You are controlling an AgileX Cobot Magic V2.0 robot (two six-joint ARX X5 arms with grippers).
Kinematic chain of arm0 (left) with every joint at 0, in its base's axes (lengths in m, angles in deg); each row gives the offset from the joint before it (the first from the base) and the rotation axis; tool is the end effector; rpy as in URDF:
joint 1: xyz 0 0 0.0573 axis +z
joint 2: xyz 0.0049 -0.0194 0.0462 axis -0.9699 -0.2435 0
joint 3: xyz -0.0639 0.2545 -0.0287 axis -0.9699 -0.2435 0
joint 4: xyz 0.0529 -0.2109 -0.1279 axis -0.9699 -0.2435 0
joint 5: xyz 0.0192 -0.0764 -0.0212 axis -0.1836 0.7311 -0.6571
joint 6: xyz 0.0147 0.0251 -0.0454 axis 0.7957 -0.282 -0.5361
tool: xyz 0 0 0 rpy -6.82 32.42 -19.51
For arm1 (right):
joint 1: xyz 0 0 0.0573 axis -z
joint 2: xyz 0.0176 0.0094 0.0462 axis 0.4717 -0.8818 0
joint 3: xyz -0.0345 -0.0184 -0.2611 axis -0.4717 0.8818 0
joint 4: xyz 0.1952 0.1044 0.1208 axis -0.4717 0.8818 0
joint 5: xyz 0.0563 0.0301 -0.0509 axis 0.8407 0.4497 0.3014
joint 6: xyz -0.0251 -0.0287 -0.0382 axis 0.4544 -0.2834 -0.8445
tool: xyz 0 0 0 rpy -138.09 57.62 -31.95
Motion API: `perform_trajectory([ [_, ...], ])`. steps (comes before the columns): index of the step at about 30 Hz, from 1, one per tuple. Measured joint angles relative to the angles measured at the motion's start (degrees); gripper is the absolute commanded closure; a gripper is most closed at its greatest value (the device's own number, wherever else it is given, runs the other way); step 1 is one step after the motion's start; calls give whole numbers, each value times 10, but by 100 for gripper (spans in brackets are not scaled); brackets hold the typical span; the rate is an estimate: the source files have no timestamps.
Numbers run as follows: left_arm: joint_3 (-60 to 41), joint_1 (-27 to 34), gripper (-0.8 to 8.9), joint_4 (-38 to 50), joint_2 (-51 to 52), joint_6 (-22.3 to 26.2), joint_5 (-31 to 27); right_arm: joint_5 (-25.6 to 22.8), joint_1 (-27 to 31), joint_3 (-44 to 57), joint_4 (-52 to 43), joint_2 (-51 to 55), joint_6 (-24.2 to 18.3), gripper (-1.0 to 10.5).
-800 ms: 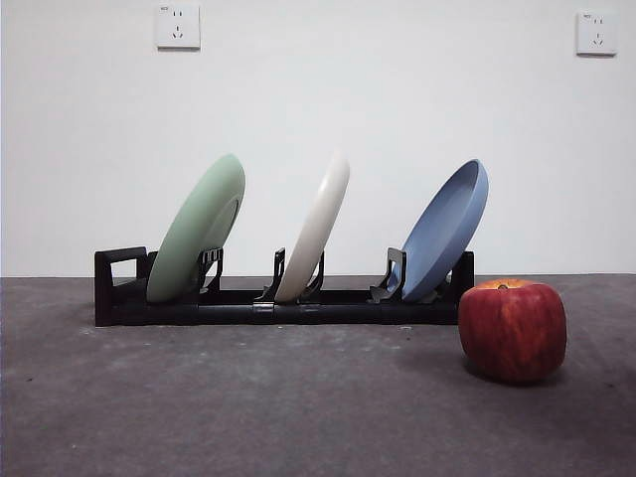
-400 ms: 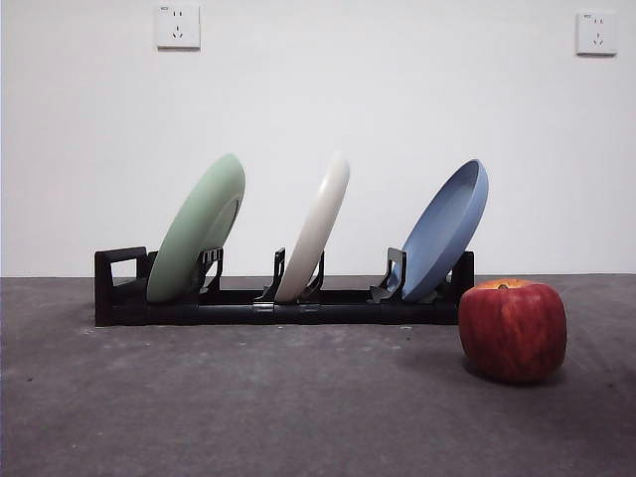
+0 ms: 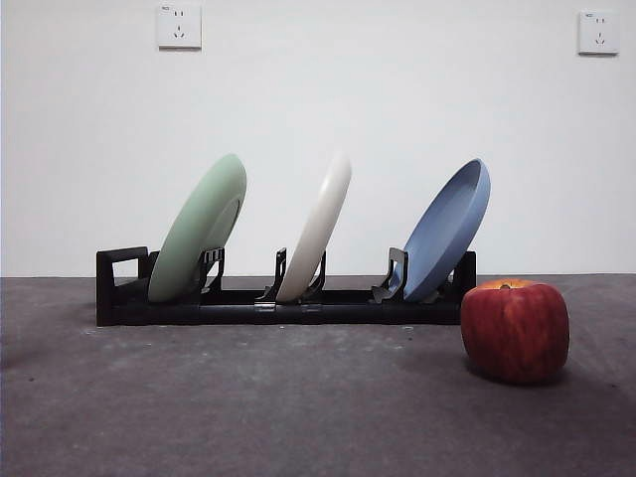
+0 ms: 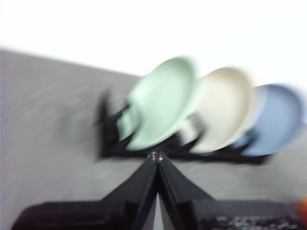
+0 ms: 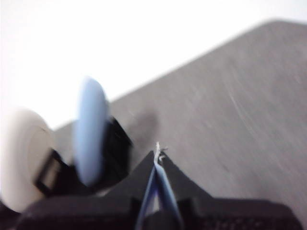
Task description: Take the green plate from the plate rack,put the plate on the table,take the apple from the table,put the apple in the plate
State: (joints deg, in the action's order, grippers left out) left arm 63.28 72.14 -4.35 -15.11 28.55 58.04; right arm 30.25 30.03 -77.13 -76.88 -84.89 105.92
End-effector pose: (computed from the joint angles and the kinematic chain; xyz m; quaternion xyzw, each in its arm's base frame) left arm 0.0944 -0.0129 0.2123 -0.1511 0.0661 -0.1405 0.9763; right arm 0.0886 -0.0016 0.2034 0.2053 0.0297 0.0001 0.9782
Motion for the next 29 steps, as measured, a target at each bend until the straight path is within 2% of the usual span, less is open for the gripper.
perform_trajectory([
  [4, 77, 0, 819, -11, -64, -1, 40, 22, 0, -84, 3, -58, -7, 956],
  [7, 145, 0, 819, -28, -120, 0, 49, 60, 0, -159, 25, -116, -23, 956],
  [10, 220, 0, 819, -56, -179, 0, 58, 117, 0, -244, 62, -180, -33, 956],
  [15, 352, 0, 818, -128, -278, 11, 110, 229, 0, -399, 157, -292, -37, 956],
  [20, 498, 0, 818, -236, -379, 40, 192, 343, -1, -553, 267, -406, -46, 956],
  [22, 548, -1, 818, -285, -417, 55, 224, 372, -8, -607, 310, -447, -58, 956],
  [27, 649, -19, 817, -400, -495, 106, 253, 376, -57, -711, 400, -539, -97, 954],
  [29, 674, -29, 816, -434, -521, 129, 254, 358, -83, -739, 426, -571, -111, 945],
])
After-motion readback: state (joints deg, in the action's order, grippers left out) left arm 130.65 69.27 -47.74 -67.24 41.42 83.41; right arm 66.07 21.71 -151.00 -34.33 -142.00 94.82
